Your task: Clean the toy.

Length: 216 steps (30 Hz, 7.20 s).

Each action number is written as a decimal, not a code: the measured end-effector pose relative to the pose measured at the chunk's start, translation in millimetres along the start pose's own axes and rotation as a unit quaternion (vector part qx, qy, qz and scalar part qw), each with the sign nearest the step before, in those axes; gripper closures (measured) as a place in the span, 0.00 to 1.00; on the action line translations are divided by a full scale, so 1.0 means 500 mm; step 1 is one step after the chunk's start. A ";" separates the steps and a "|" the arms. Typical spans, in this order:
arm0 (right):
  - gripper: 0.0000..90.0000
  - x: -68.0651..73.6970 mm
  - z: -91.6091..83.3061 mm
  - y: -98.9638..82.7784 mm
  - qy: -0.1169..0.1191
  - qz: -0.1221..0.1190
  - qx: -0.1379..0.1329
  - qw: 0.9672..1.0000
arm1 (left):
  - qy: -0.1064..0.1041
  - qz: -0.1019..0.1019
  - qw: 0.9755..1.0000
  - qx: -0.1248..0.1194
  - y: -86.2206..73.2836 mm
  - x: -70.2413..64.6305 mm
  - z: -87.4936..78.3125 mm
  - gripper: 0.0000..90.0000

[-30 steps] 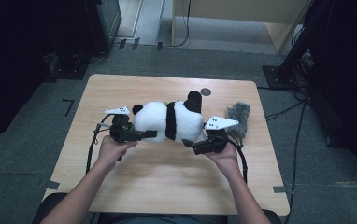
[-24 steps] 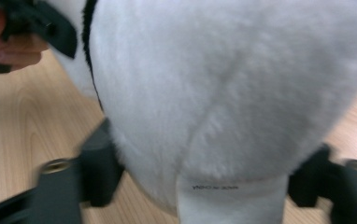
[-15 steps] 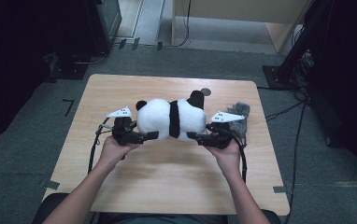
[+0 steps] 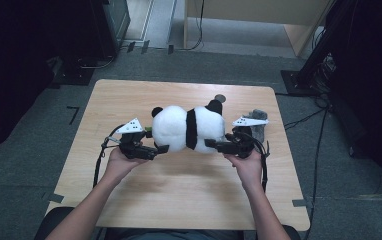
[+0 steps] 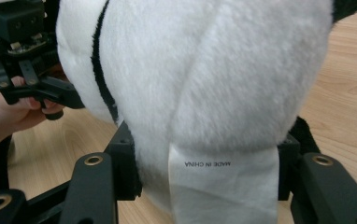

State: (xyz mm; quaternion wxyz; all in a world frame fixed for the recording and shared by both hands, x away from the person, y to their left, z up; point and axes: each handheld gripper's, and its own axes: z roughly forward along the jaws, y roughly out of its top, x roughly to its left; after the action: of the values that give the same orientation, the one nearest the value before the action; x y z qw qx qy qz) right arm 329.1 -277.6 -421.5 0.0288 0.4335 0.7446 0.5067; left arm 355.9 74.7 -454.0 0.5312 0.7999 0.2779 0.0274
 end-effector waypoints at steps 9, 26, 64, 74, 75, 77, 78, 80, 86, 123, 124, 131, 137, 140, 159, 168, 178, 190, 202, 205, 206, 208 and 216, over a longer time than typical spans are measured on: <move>0.39 0.000 0.011 -0.003 -0.005 -0.005 0.008 1.000 | 0.037 -0.049 0.998 0.027 0.004 -0.011 0.008 0.51; 0.24 0.016 0.025 -0.010 0.001 -0.068 0.023 0.997 | 0.005 -0.154 0.988 0.018 0.003 0.043 -0.022 0.61; 0.35 -0.008 0.064 -0.020 -0.060 -0.033 0.053 0.996 | 0.085 -0.047 0.993 0.065 -0.044 0.036 0.012 0.33; 0.36 -0.035 0.013 -0.014 -0.083 -0.028 0.024 0.996 | 0.086 -0.047 0.994 0.046 -0.027 0.040 -0.010 0.33; 0.36 -0.038 0.009 -0.014 -0.087 -0.029 0.020 0.996 | 0.085 -0.048 0.994 0.043 -0.025 0.041 -0.012 0.33; 0.37 -0.043 0.001 -0.014 -0.092 -0.029 0.014 0.995 | 0.084 -0.049 0.995 0.037 -0.020 0.045 -0.015 0.33; 0.38 -0.046 -0.003 -0.015 -0.092 -0.030 0.010 0.995 | 0.083 -0.048 0.995 0.035 -0.018 0.047 -0.015 0.33; 0.39 -0.052 -0.012 -0.015 -0.099 -0.027 0.006 0.995 | 0.081 -0.048 0.995 0.036 -0.014 0.050 -0.015 0.33; 0.40 -0.075 -0.036 -0.017 -0.124 -0.028 -0.009 0.992 | 0.078 -0.043 0.995 0.034 -0.004 0.055 -0.014 0.33; 0.47 -0.335 -0.082 -0.058 -0.277 0.040 -0.019 0.960 | 0.080 -0.030 0.996 0.029 0.062 0.078 0.017 0.33; 0.46 -0.341 -0.078 -0.063 -0.275 0.041 -0.013 0.960 | 0.079 -0.032 0.996 0.031 0.061 0.080 0.018 0.32; 0.46 -0.357 -0.071 -0.080 -0.272 0.068 -0.012 0.960 | 0.082 -0.039 0.995 0.030 0.048 0.085 0.029 0.30; 0.45 -0.355 -0.077 -0.082 -0.279 0.070 -0.001 0.958 | 0.084 -0.046 0.995 0.041 0.033 0.093 0.037 0.21; 0.43 -0.356 -0.067 -0.087 -0.277 0.073 0.004 0.958 | 0.090 -0.042 0.994 0.036 0.027 0.095 0.041 0.15; 0.85 -0.338 -0.055 -0.069 -0.252 0.093 0.023 0.963 | 0.067 -0.080 0.994 0.042 0.005 0.101 0.041 0.32; 0.86 -0.301 -0.082 -0.042 -0.258 0.099 0.017 0.961 | 0.070 -0.083 0.993 0.037 0.005 0.097 0.038 0.37; 0.85 -0.211 -0.080 0.026 -0.237 0.055 0.018 0.970 | 0.082 -0.076 0.993 0.040 0.008 0.090 0.038 0.37; 0.86 -0.151 -0.037 0.125 -0.225 -0.018 0.057 0.972 | 0.087 -0.077 0.992 0.040 0.008 0.086 0.037 0.36; 0.85 -0.074 0.014 0.228 -0.191 -0.057 0.074 0.977 | 0.100 -0.061 0.992 0.042 0.010 0.078 0.037 0.36; 0.85 -0.050 0.030 0.252 -0.185 -0.074 0.080 0.977 | 0.100 -0.060 0.992 0.042 0.010 0.078 0.036 0.36; 0.85 -0.043 0.037 0.260 -0.183 -0.080 0.081 0.976 | 0.100 -0.061 0.992 0.042 0.010 0.078 0.036 0.36; 0.85 -0.027 0.051 0.276 -0.179 -0.090 0.086 0.976 | 0.100 -0.062 0.992 0.037 0.007 0.078 0.036 0.36; 0.85 0.028 0.120 0.326 -0.144 -0.108 0.095 0.979 | 0.098 -0.066 0.993 0.032 0.005 0.079 0.036 0.36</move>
State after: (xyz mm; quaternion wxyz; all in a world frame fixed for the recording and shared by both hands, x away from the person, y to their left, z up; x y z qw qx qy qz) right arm 449.8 -206.1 -317.8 0.1496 0.4197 0.8198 0.3598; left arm 396.5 77.6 -469.6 0.4766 0.7896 0.3815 0.0616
